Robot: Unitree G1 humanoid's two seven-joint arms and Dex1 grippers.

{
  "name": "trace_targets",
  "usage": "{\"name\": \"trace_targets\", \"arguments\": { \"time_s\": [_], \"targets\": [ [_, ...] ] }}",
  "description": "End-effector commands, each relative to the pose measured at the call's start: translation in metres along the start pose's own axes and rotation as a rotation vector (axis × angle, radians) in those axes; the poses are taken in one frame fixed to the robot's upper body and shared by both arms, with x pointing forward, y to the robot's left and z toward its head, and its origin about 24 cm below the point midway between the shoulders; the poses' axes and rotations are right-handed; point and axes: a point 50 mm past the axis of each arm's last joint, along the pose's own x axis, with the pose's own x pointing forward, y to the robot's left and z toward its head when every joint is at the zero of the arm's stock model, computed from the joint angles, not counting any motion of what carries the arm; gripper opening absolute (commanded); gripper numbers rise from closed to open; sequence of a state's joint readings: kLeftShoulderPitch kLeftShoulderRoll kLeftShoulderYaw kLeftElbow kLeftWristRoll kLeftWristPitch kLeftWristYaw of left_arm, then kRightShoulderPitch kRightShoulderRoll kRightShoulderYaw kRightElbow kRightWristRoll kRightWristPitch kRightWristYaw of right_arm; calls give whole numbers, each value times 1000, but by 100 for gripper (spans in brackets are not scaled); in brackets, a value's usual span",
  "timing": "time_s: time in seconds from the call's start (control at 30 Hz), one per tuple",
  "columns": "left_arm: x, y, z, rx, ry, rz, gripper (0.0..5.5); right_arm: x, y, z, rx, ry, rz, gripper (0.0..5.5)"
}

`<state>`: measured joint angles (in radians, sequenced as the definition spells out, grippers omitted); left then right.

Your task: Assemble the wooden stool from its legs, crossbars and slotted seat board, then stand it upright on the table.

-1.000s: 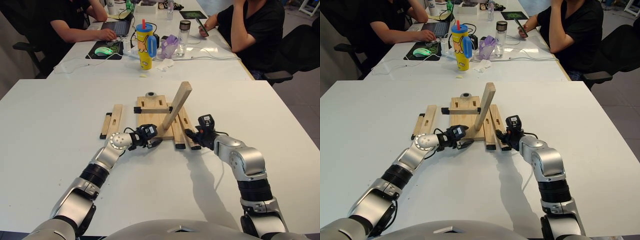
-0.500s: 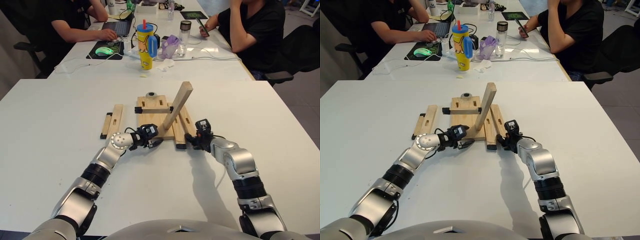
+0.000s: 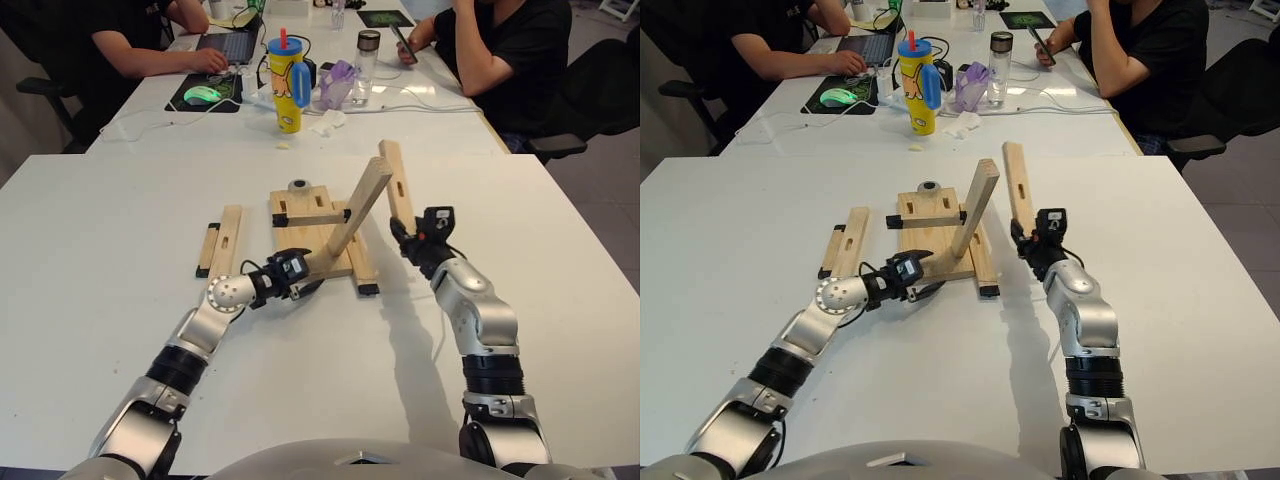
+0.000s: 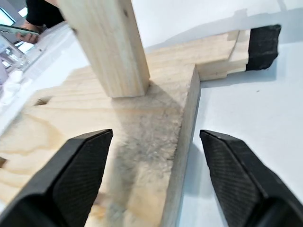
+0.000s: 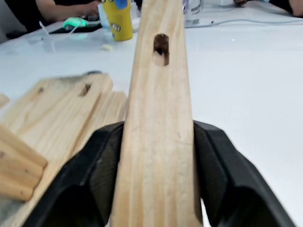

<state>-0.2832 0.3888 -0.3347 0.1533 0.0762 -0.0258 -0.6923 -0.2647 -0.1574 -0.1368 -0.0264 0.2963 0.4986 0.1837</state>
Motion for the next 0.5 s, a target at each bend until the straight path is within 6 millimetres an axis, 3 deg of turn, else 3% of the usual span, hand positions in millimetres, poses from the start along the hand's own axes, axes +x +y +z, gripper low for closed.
{"name": "trace_targets", "arguments": {
  "time_s": [0.03,0.17,0.27,0.37,0.5],
  "targets": [
    [-28,0,21,-153,-82,-57,341,-4,-2,44,116,-247,87,208],
    [-67,-2,44,-503,-206,-229,341,-26,18,107,251,-515,468,208],
    [-84,11,53,-625,-261,-266,361,-45,31,133,309,-558,727,208],
    [-96,25,69,-728,-363,-312,403,-62,47,142,323,-492,967,208],
    [-106,44,93,-783,-505,-344,447,-80,61,121,315,-230,1219,208]
  ]
}}
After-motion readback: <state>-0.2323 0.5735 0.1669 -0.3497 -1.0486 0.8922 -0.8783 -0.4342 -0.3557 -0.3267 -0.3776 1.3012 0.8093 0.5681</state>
